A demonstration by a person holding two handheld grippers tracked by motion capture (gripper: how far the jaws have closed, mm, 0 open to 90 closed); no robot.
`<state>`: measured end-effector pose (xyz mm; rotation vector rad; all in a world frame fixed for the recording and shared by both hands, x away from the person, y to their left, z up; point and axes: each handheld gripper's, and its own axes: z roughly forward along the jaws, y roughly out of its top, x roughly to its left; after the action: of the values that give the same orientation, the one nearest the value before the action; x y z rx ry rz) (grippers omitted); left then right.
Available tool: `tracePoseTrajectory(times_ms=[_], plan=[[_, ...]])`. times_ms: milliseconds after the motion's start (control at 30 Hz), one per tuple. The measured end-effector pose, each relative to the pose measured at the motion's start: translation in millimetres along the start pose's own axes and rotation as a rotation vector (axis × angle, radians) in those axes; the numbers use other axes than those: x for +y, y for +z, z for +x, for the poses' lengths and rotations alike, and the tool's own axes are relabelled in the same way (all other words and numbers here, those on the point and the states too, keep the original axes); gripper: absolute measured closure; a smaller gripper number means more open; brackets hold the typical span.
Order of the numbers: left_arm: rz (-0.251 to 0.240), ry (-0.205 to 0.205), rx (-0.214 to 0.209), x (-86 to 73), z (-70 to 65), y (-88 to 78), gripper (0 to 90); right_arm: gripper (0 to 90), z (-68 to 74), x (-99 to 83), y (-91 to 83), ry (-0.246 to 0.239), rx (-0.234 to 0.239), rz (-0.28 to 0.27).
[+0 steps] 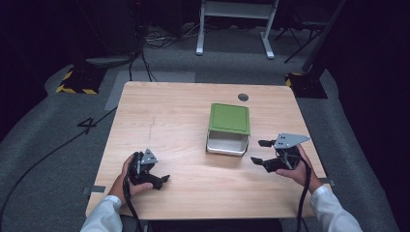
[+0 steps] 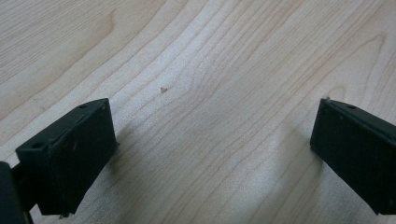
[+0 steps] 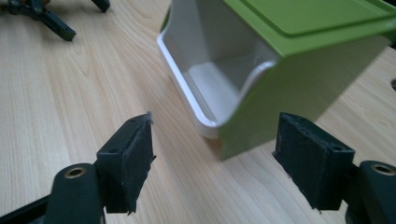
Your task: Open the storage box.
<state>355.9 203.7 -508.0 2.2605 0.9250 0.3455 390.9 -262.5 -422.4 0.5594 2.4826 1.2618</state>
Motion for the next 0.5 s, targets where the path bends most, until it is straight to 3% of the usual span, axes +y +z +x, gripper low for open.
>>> tracePoseTrajectory(times_ms=[500], plan=[[-0.001,-0.008,-0.002,-0.4,-0.6,0.0,0.4,29.8,20.9,19.5,32.8,-0.062,0.073,0.017]])
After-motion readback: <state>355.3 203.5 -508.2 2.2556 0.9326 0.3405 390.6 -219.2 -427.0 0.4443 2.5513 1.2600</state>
